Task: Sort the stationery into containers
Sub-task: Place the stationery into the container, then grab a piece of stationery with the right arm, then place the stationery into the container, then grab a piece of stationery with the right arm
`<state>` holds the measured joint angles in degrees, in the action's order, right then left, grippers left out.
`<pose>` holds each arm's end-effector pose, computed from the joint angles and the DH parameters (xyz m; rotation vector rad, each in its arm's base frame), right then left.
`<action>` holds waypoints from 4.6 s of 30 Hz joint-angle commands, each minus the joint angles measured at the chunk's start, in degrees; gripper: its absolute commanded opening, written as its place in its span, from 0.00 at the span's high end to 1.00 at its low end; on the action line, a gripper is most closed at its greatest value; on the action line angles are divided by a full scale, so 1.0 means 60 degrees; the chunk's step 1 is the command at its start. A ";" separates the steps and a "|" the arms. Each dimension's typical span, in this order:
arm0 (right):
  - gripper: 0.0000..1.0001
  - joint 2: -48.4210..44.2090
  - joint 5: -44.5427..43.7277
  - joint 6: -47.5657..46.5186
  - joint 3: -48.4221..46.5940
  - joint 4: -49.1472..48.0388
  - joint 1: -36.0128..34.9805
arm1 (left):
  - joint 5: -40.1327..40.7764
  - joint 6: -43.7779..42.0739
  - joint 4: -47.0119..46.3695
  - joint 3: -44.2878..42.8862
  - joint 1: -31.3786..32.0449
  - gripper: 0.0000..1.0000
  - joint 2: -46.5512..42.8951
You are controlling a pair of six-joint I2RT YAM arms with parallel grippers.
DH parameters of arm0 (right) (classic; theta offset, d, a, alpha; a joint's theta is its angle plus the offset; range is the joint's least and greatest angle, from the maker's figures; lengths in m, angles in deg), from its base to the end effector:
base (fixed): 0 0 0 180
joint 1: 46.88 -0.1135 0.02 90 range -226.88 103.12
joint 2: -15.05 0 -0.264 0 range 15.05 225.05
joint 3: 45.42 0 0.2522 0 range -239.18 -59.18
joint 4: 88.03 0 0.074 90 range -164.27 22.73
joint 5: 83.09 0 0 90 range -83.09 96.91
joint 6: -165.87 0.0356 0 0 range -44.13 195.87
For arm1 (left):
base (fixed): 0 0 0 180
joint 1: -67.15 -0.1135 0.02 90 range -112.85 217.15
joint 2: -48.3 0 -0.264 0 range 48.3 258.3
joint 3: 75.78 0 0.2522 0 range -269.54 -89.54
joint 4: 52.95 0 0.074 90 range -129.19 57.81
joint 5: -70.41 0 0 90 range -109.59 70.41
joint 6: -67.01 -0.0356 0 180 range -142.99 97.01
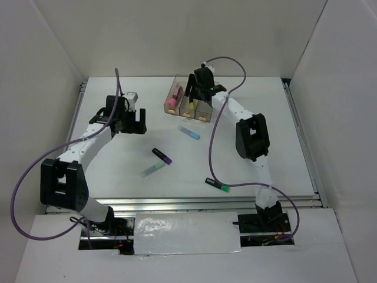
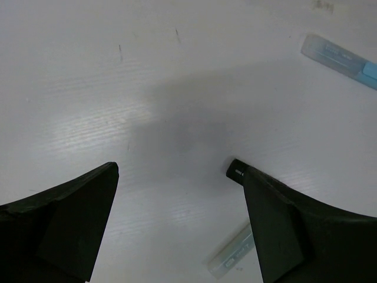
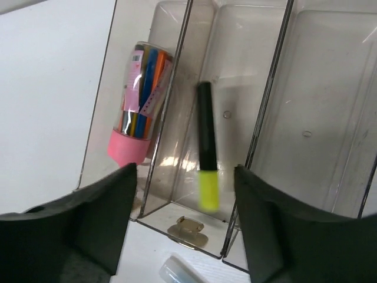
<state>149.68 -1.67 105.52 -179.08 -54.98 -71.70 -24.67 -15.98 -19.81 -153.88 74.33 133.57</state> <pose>0.4997 0.2253 0.2360 0.1788 2.1752 0.3850 0.3289 -0.0446 0.2743 0.0502 2.2810 -0.2309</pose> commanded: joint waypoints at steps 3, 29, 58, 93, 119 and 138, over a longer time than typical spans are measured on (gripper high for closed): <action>0.20 -0.0348 0.0272 0.0024 0.0368 -0.0607 0.0225 | 0.0773 0.2419 0.1076 0.0365 0.0648 0.01 0.0158; 0.41 -0.2166 0.1754 -0.6157 0.3533 0.2529 -0.4432 | -0.2112 0.2290 0.1473 0.1040 -0.3379 0.01 -0.2142; 1.00 -0.1138 0.1810 -0.6027 0.1498 0.2690 -0.3044 | -0.2024 0.2128 0.0990 0.1260 -0.3482 0.01 -0.1805; 0.65 0.0018 0.2353 0.0405 -0.0071 -0.1413 0.0738 | -0.1805 0.2626 0.0521 0.1421 -0.3467 0.01 -0.0736; 0.37 -0.7933 0.3117 -0.8734 0.7877 0.4124 0.0388 | -0.2127 0.1089 0.0169 0.1656 -0.3262 0.01 -0.2801; 0.23 -0.8171 0.1708 -0.7886 1.1735 0.3304 -0.3466 | -0.1146 0.0195 0.0638 0.2080 -0.2515 0.01 -0.4090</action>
<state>98.78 9.00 57.13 -108.40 -33.32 -90.80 -32.78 -12.75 -15.99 -142.34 59.10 110.43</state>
